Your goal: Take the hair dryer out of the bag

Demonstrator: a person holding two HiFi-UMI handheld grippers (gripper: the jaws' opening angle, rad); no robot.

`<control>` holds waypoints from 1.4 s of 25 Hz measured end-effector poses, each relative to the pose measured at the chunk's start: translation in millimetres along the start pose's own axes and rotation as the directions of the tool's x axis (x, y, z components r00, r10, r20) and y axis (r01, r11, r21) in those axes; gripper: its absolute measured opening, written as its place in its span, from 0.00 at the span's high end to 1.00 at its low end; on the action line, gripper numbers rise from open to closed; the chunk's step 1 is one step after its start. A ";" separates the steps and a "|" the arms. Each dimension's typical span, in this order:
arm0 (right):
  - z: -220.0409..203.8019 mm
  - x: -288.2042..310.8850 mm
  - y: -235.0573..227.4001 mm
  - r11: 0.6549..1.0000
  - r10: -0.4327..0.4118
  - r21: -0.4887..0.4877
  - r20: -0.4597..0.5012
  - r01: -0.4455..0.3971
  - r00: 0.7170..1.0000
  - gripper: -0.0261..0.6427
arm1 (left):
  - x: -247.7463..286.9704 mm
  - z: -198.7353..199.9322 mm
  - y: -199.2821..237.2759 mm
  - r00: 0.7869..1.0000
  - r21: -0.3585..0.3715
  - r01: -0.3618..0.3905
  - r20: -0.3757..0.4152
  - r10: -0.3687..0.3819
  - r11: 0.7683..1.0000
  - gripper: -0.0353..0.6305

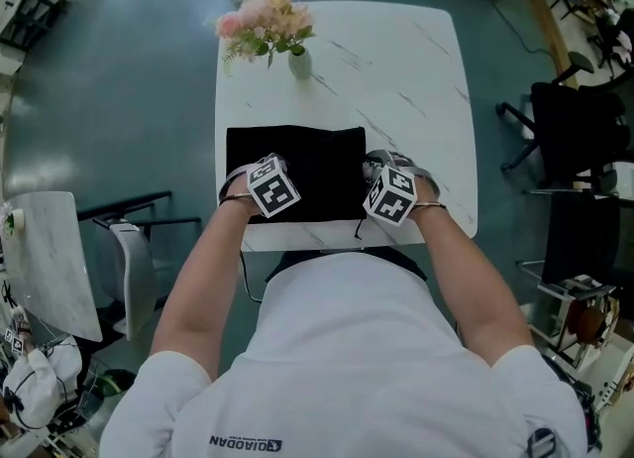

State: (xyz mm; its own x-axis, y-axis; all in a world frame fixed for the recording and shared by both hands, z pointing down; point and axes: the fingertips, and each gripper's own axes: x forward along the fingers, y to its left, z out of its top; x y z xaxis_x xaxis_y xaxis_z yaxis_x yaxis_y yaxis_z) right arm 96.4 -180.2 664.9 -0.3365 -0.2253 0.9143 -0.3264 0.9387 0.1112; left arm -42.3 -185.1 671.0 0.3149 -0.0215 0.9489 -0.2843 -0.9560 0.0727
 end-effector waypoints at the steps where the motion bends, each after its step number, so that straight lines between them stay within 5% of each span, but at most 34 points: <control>1: 0.0 0.2 -0.2 1.000 -0.001 -0.002 0.000 0.001 1.000 0.58 | 1.3 -0.2 -1.1 1.000 -0.006 -0.002 0.003 0.002 1.000 0.79; 21: -5.7 3.1 -0.4 1.000 0.000 0.011 -0.021 0.000 1.000 0.60 | 18.0 -7.9 -5.1 1.000 -0.144 -0.028 -0.012 0.026 0.989 0.87; 35: -55.0 -20.1 -11.7 0.998 -0.029 0.056 -0.043 0.032 0.999 0.60 | 18.1 -10.1 -1.9 1.000 -0.195 -0.031 -0.008 0.029 0.980 0.88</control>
State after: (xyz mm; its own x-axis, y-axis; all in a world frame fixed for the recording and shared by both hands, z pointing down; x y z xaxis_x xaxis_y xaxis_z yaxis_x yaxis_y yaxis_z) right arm 155.6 -172.3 666.6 -0.2885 -0.2413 0.9266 -0.3857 0.9150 0.1182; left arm -45.2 -180.7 691.2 0.2989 -0.0472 0.9531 -0.4646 -0.8796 0.1021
